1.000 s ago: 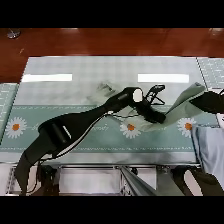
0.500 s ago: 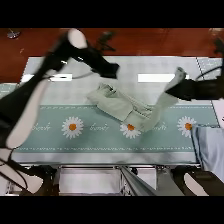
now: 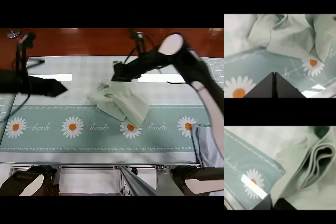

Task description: Fold the shirts.

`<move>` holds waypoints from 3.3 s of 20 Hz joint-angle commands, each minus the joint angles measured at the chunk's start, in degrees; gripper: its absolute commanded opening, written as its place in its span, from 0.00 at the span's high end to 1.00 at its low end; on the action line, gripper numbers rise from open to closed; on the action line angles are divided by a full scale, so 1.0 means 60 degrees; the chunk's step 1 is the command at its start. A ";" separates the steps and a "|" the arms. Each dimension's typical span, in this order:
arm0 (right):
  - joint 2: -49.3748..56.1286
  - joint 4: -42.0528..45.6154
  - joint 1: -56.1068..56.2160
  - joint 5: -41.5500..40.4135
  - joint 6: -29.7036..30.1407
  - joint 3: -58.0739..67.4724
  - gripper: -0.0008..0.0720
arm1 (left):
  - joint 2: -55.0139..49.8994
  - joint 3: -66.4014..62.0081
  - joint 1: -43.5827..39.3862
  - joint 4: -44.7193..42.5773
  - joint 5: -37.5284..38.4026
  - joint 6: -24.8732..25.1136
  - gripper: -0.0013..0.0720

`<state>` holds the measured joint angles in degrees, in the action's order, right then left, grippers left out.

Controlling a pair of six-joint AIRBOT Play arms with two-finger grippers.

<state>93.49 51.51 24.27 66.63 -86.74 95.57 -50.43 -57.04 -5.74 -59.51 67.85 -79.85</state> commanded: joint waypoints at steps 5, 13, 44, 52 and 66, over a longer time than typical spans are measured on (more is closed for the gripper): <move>0.3282 -0.0794 0.0058 0.1169 -0.0237 0.2965 0.13 | 0.2058 0.4153 0.0160 0.0750 -0.2018 -0.0488 0.95; -0.2007 0.2594 -0.3603 0.1891 0.0120 -0.1625 0.14 | 0.1949 0.4146 0.0157 0.1078 -0.2069 -0.0466 0.95; -0.1188 0.0911 -0.4473 0.4153 -0.0973 0.2852 0.96 | 0.1927 0.4153 0.0040 0.1504 -0.2699 -0.0488 0.95; -0.3140 0.1971 -0.8805 0.6626 -0.1934 0.2962 0.96 | 0.1923 0.4153 0.0040 0.1497 -0.2703 -0.0448 0.95; -0.9661 0.9198 -1.4262 0.6328 -0.2065 -0.6947 0.10 | 0.1840 0.4153 0.0040 0.1494 -0.2754 -0.0015 0.95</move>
<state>39.35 101.19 -57.52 105.38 -97.54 62.00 -39.05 -32.14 -5.50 -50.52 51.48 -80.14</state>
